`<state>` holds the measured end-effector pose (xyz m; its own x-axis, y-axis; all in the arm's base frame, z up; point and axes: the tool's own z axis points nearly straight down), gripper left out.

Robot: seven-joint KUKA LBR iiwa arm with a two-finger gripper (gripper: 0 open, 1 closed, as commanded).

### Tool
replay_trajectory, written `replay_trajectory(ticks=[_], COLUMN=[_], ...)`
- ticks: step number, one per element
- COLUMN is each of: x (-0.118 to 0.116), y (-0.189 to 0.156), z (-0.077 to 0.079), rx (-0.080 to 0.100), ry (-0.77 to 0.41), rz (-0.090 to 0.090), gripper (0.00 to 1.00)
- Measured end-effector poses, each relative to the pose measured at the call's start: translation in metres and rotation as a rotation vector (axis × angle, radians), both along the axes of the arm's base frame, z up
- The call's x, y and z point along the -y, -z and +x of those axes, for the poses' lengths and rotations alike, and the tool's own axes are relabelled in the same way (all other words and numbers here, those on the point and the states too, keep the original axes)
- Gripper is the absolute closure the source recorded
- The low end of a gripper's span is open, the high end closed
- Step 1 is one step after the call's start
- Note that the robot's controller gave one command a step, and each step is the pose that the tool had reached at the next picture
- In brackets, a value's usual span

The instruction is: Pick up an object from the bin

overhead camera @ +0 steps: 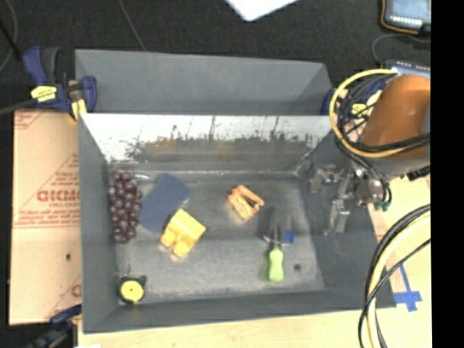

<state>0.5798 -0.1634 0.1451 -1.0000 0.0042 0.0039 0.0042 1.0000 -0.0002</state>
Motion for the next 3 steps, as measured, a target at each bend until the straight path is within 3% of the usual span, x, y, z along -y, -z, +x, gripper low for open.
replay_trajectory(ticks=[1, 2, 3], x=[-0.001, -0.039, -0.044], y=[-0.005, 0.066, 0.060], z=[0.002, -0.011, -0.019], rx=[0.008, 0.008, 0.004], ry=[-0.004, 0.065, 0.070], rz=[-0.002, -0.001, 0.000], gripper=[0.00, 0.00, 0.00])
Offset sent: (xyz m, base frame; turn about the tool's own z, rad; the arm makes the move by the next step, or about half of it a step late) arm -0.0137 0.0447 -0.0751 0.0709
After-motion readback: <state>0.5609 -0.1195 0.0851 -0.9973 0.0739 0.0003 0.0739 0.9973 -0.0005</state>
